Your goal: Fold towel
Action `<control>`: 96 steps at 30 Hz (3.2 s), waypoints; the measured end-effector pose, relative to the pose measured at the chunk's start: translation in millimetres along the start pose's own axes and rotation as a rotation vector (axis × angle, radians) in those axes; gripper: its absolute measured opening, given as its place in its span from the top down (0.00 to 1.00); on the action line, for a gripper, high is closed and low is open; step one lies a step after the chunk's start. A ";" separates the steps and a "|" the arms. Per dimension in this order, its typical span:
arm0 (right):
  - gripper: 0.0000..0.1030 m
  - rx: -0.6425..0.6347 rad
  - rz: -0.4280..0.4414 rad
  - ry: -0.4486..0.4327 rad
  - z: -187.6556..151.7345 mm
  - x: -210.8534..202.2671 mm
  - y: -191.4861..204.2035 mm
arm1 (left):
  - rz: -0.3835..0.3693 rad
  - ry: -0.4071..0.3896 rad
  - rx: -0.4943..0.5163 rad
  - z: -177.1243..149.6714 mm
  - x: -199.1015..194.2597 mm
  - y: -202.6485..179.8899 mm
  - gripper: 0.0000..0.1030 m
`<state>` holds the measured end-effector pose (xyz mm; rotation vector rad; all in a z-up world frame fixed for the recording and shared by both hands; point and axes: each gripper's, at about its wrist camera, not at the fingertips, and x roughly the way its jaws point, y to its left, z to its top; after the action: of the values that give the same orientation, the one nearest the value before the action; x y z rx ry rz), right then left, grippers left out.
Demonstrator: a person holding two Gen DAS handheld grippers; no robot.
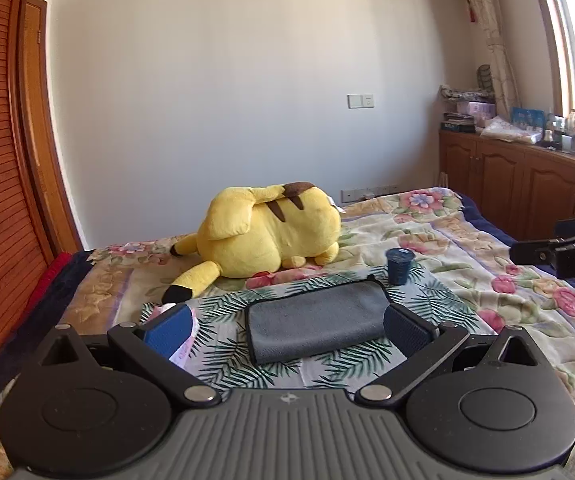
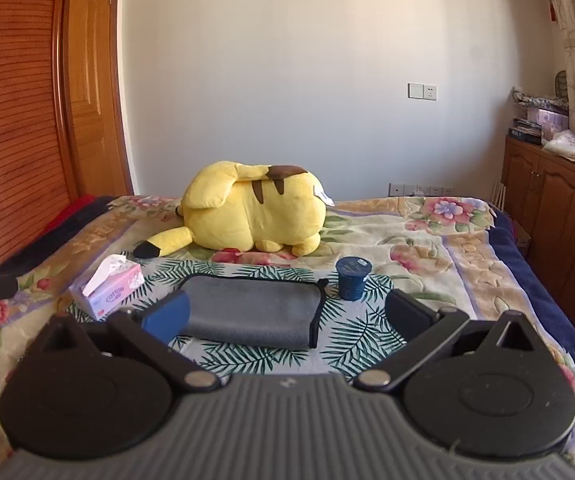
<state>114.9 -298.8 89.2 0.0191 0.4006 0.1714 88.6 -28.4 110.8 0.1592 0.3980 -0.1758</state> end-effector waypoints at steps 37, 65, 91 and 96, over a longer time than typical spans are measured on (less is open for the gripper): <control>0.00 -0.047 0.051 0.041 -97.5 -33.8 47.0 | 0.030 0.050 -0.114 -110.1 -23.4 -1.9 0.16; 0.00 -0.057 -0.010 -0.021 -129.0 -47.7 41.0 | 0.065 -0.005 -0.082 -132.5 -30.0 -13.4 0.16; 0.00 0.015 -0.064 -0.128 -128.3 -59.9 27.9 | 0.071 -0.083 -0.085 -129.4 -42.3 -12.8 0.16; 0.00 0.012 -0.066 -0.127 -128.3 -59.4 28.5 | 0.074 -0.081 -0.086 -130.0 -41.5 -11.7 0.16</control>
<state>6.4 -282.8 -4.5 0.0284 0.2750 0.1019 0.5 -9.6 7.6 0.0817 0.3181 -0.0916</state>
